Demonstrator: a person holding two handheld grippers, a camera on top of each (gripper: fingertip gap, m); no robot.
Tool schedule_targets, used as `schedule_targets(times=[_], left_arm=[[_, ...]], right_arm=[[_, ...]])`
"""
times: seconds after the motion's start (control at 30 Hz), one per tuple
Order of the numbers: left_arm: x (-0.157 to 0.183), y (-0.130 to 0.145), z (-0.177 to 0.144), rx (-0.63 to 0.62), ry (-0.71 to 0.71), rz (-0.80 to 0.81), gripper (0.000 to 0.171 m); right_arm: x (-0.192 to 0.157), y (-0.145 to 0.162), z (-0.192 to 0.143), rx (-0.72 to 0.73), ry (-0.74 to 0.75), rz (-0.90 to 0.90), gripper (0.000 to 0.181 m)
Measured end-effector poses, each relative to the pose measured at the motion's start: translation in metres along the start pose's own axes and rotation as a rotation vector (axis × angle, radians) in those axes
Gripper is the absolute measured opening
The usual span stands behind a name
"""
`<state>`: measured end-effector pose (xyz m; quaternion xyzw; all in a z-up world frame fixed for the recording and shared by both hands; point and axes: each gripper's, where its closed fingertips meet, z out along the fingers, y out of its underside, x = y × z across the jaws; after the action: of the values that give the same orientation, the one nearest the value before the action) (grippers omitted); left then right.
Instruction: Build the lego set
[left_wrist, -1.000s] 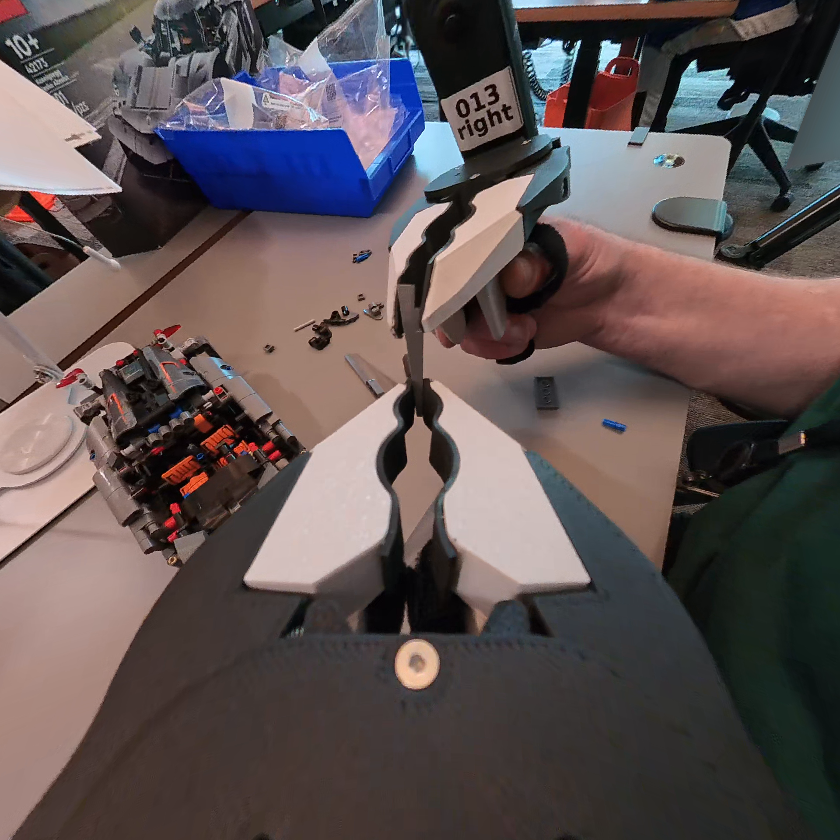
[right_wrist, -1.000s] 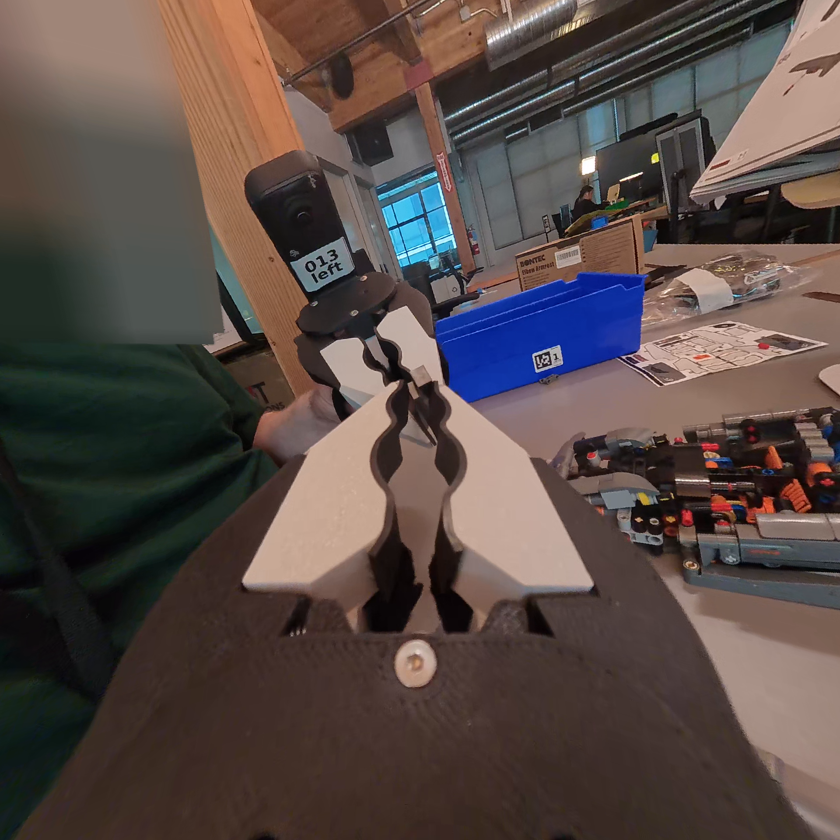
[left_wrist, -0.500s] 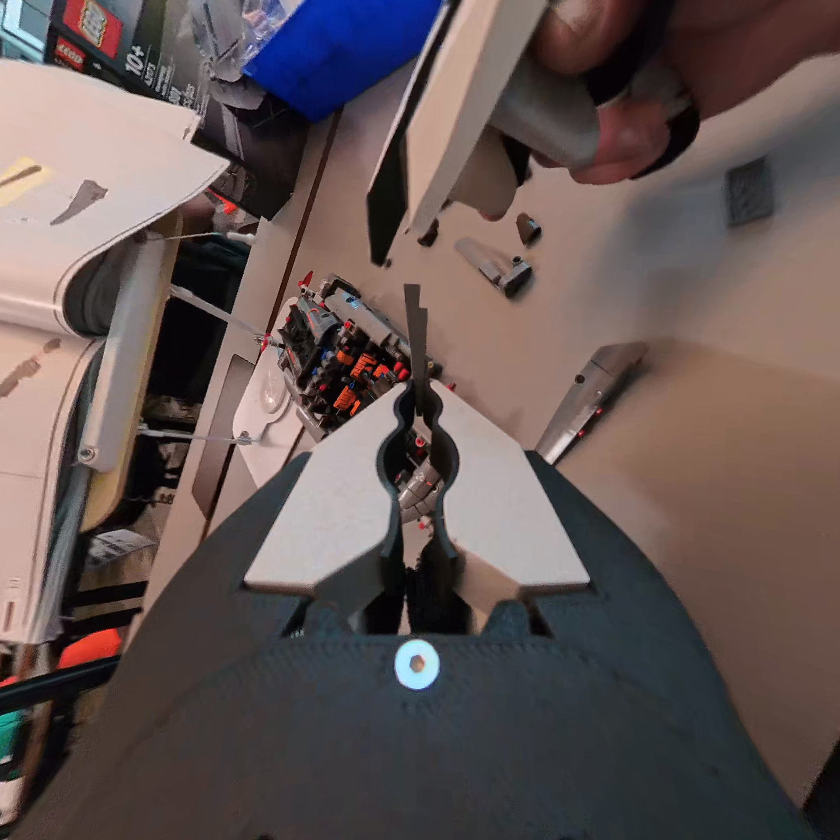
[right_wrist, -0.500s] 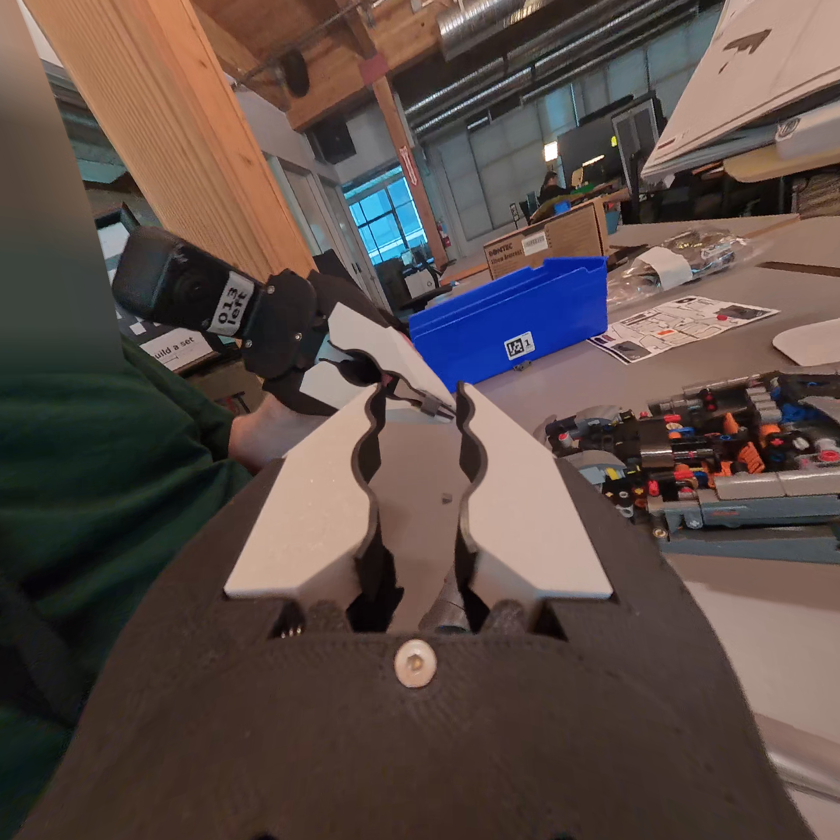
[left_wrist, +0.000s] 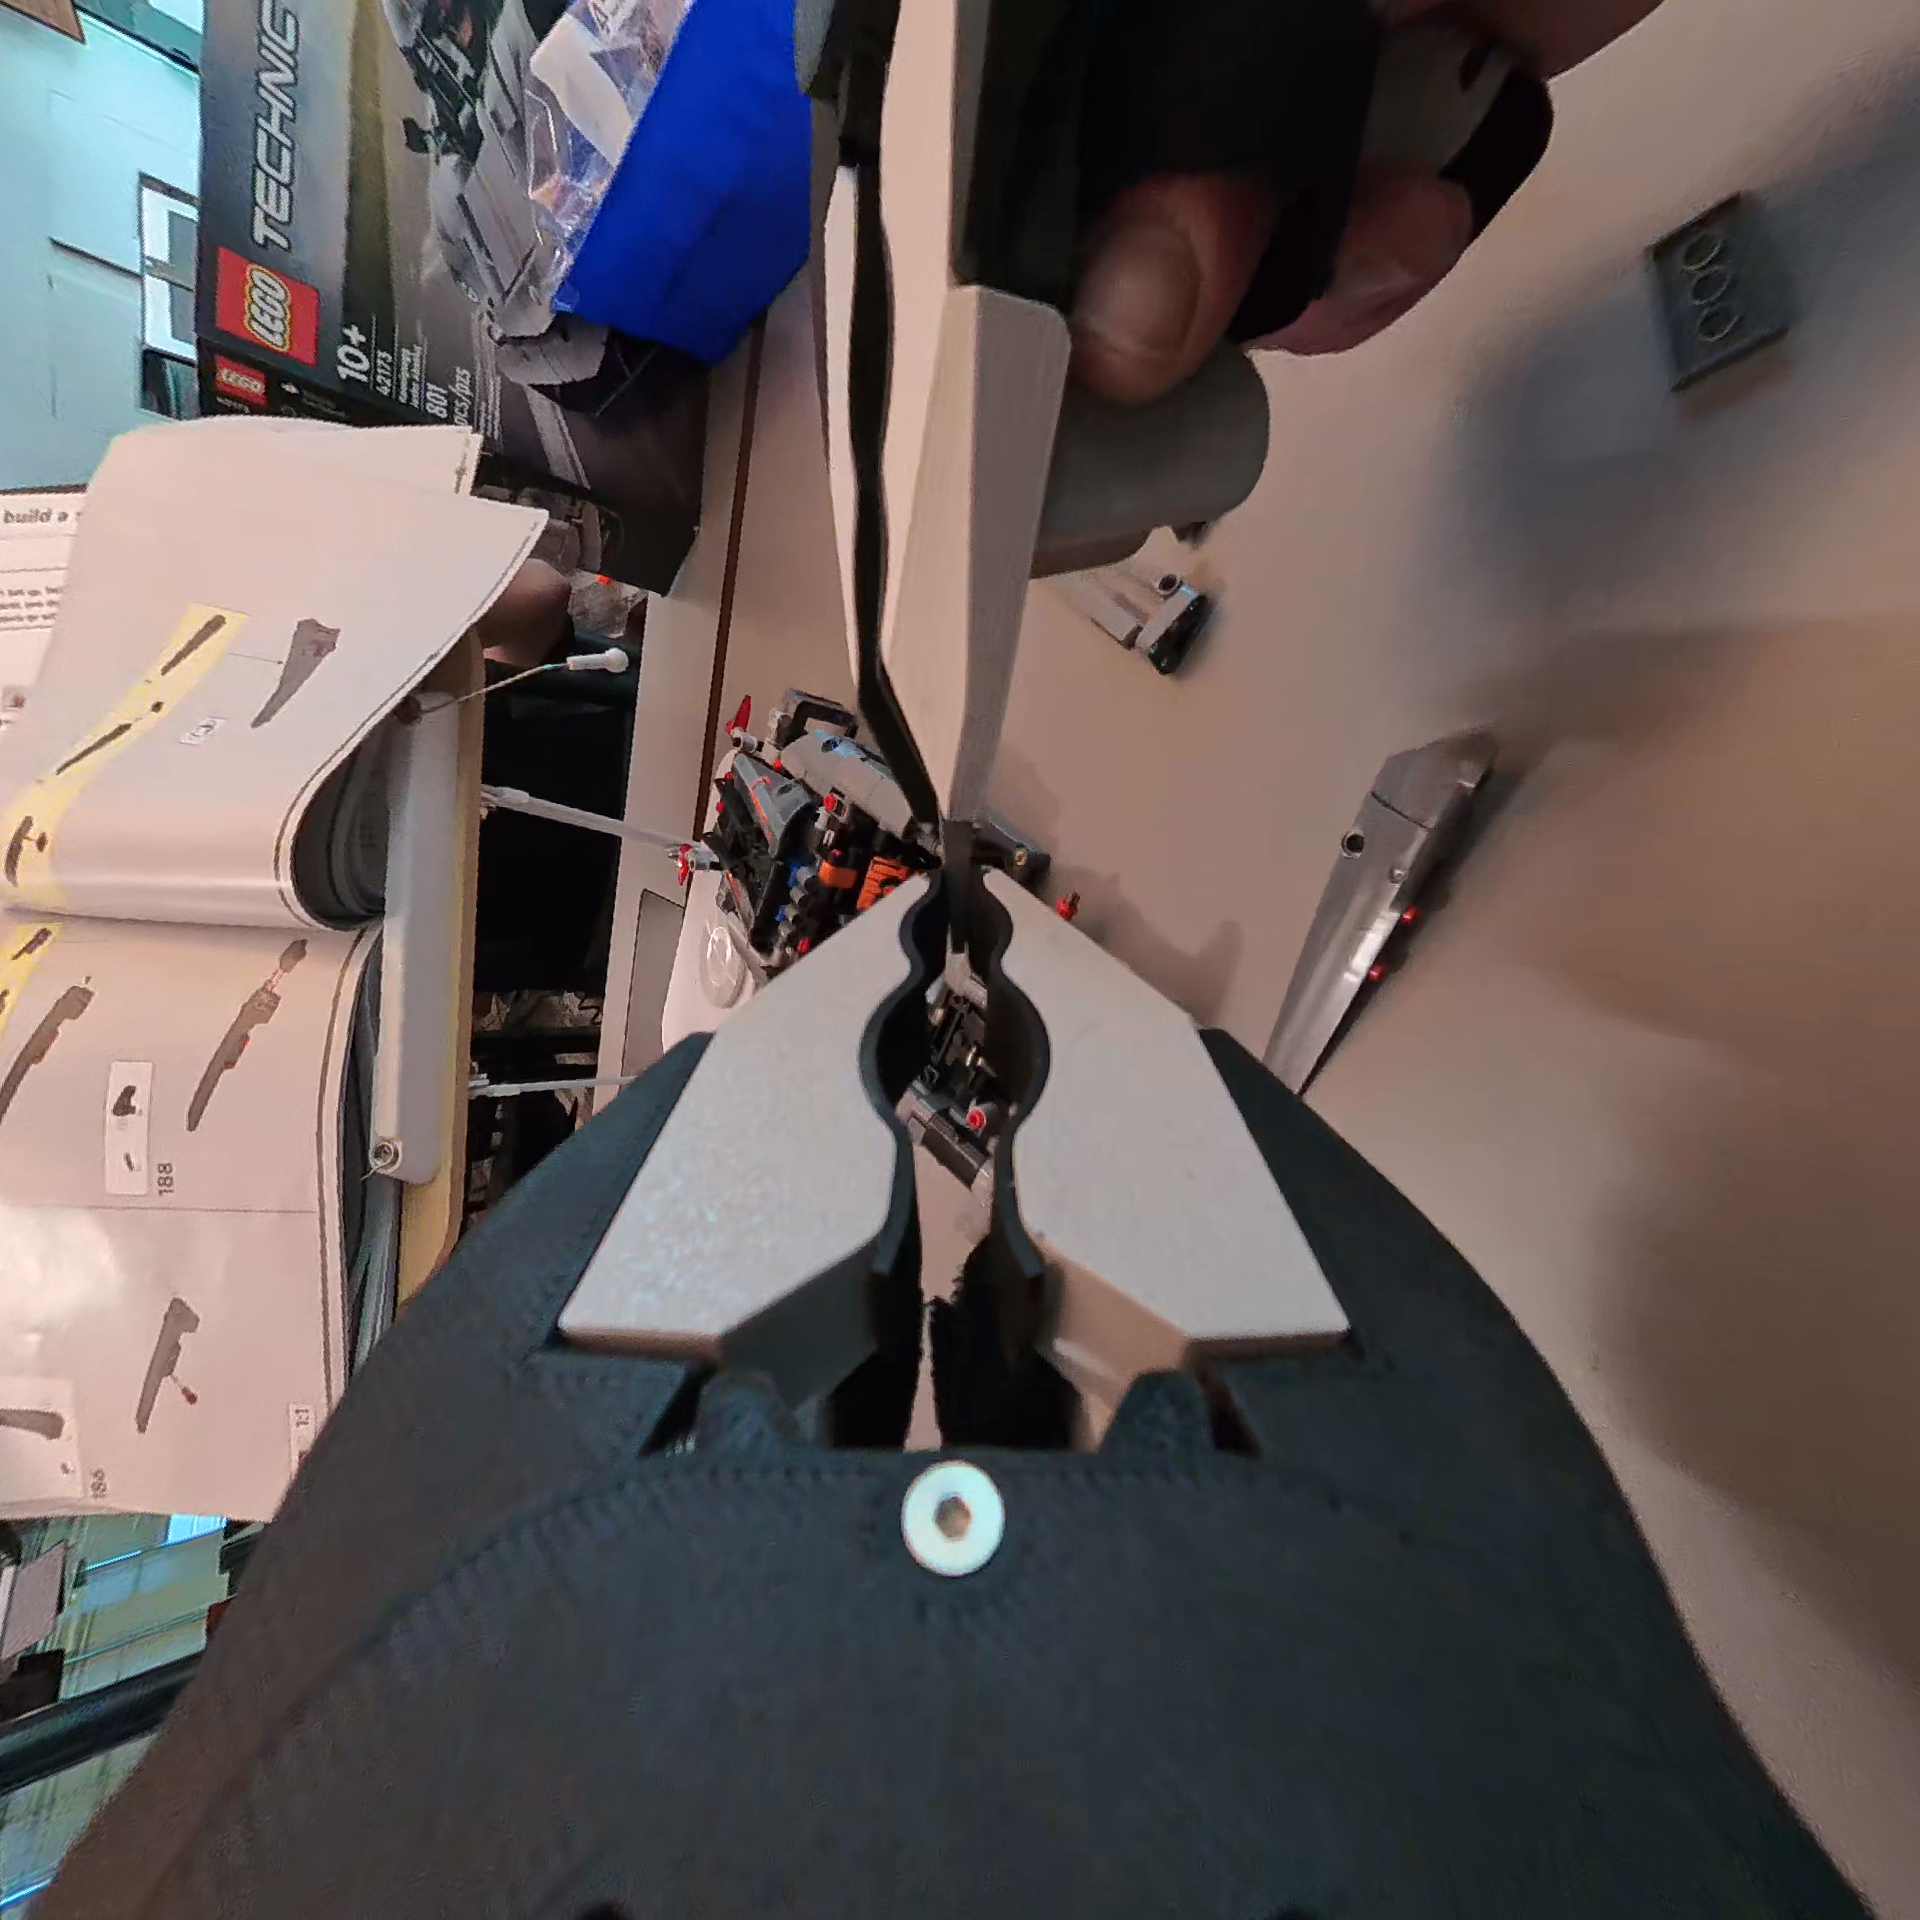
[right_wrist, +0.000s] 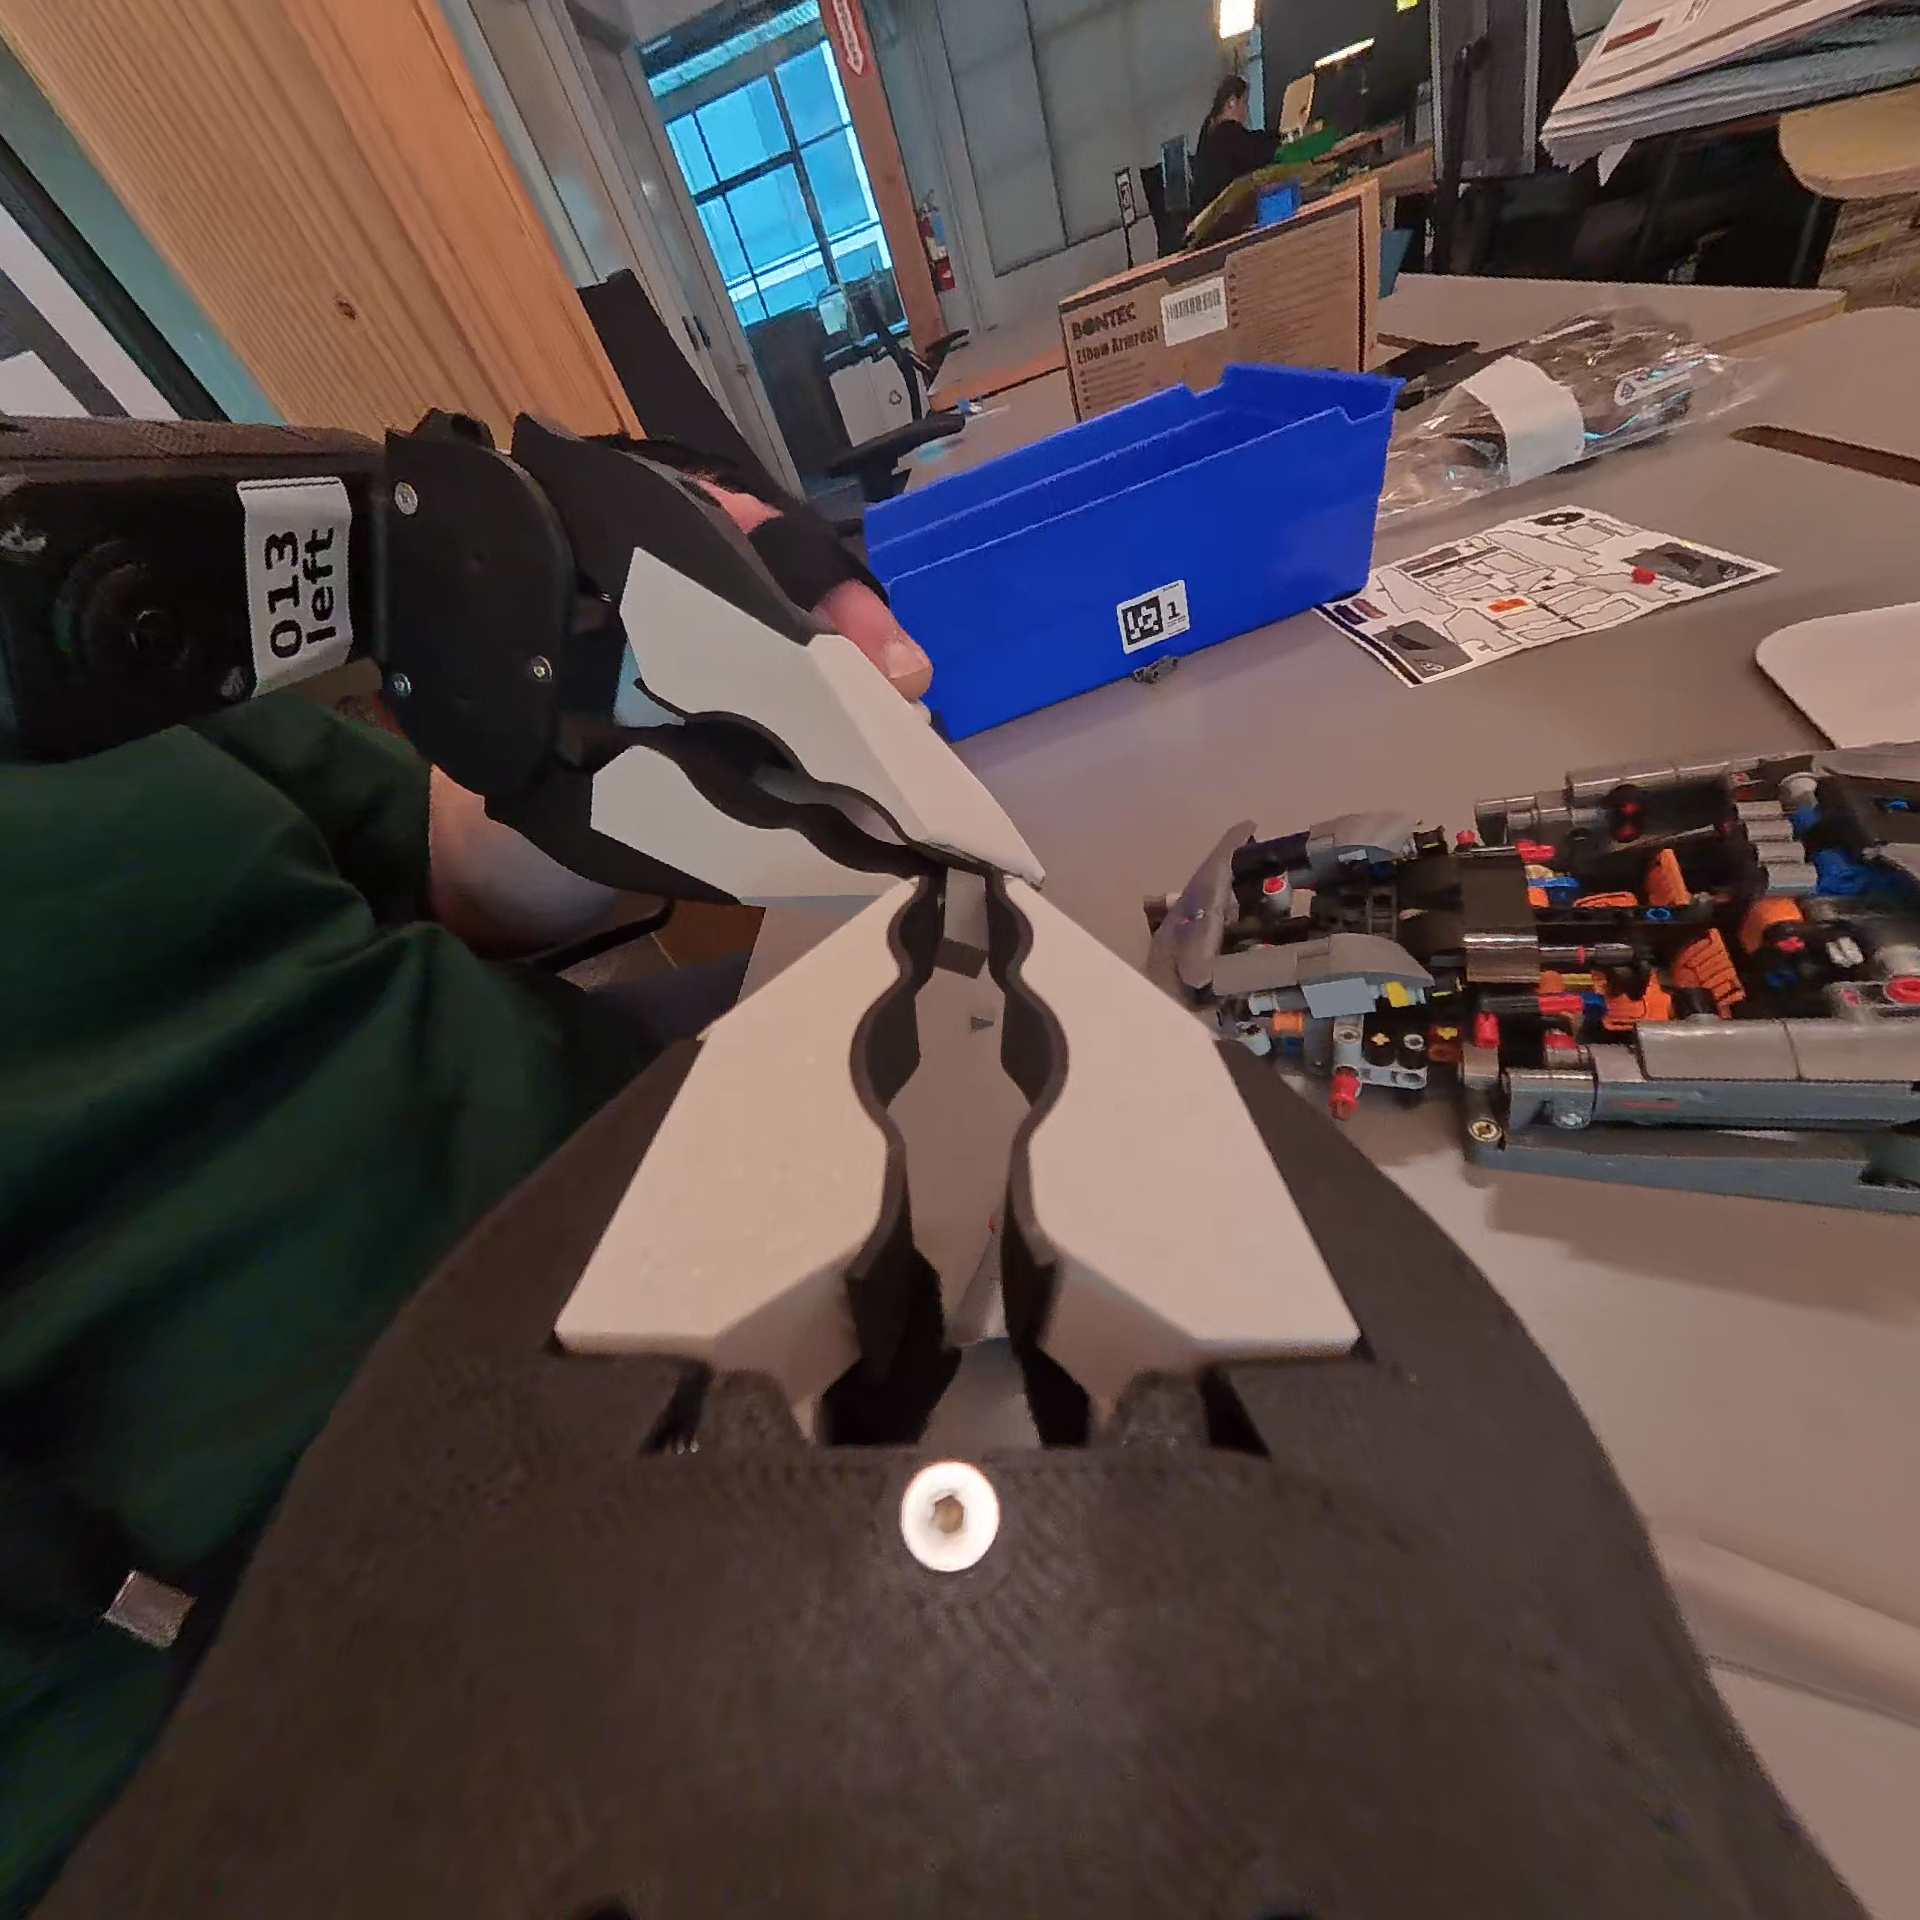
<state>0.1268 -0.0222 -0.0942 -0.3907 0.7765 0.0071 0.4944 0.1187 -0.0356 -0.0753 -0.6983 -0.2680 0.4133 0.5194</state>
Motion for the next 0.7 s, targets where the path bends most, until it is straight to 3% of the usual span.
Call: schedule_targets(times=[0.23, 0.4, 0.7], left_arm=[[0.001, -0.011, 0.000, 0.084, 0.009, -0.071, 0.003], [0.001, -0.007, -0.001, 0.122, 0.032, -0.163, 0.016], [0.035, 0.035, 0.000, 0.054, 0.247, -0.313, 0.019]], right_arm=[[-0.005, -0.002, -0.009, 0.028, 0.040, 0.004, 0.007], [0.000, 0.001, -0.021, 0.042, 0.076, 0.006, 0.006], [0.014, 0.010, -0.057, 0.046, 0.163, -0.015, 0.006]])
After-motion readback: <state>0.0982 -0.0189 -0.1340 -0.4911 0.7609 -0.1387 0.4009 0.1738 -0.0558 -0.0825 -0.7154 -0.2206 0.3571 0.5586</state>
